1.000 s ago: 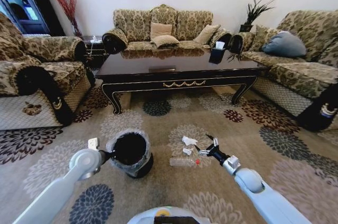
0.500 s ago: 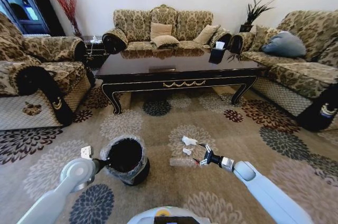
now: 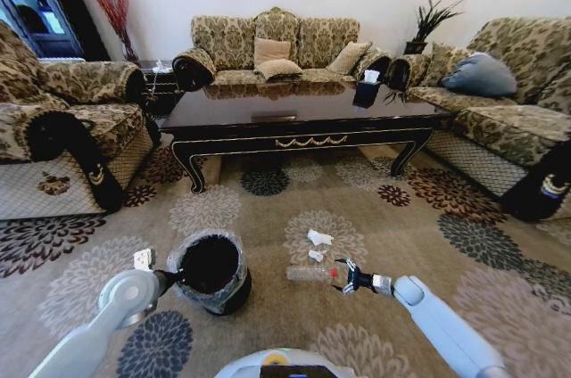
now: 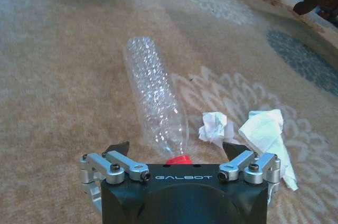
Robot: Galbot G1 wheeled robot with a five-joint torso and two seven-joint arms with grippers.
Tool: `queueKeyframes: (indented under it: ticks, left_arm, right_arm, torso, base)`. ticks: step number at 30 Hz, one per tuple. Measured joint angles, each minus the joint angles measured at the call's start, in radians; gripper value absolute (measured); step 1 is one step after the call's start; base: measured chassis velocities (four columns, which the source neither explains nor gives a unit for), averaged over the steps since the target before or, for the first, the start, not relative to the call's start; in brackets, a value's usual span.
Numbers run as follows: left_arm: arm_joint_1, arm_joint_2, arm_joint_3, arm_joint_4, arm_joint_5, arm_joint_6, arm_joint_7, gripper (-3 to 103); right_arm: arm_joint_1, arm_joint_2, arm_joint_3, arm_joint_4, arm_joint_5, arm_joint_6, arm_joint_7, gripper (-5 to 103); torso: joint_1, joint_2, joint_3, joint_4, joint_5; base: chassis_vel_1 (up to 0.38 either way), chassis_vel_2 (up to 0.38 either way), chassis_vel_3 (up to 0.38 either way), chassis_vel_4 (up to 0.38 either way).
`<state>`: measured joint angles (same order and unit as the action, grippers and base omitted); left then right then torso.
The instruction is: Move to the front of the table and pick up the trash from the floor, then place it into the trash bin.
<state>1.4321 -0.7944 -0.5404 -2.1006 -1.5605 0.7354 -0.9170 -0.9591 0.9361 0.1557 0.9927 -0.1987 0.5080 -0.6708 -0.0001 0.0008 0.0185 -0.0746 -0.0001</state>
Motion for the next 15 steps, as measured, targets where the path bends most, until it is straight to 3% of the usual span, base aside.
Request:
queueKeyframes:
  ticks: [1,11,15]
  left_arm:
    - [0.0,0.003,-0.006,0.0,0.0,0.0,0.0,0]
    - [0.013,0.001,-0.03,0.003,0.004,0.0,0.0,0]
    - [0.026,0.001,-0.049,0.0,0.005,0.0,0.002,0]
  right_arm:
    - [0.007,0.01,0.0,-0.014,-0.02,0.004,0.006,95]
    - [0.058,0.048,-0.032,-0.084,-0.083,0.025,0.046,103]
    - [0.074,0.059,-0.039,-0.106,-0.099,0.035,0.056,94]
  torso:
    - [0.0,0.0,0.0,0.0,0.0001]
    - [0.0,0.0,0.0,0.0,0.0]
    - [0.0,0.0,0.0,0.0,0.0001]
  base:
    - [0.0,0.0,0.0,0.0]
    - [0.0,0.0,0.0,0.0]
    - [0.0,0.0,0.0,0.0]
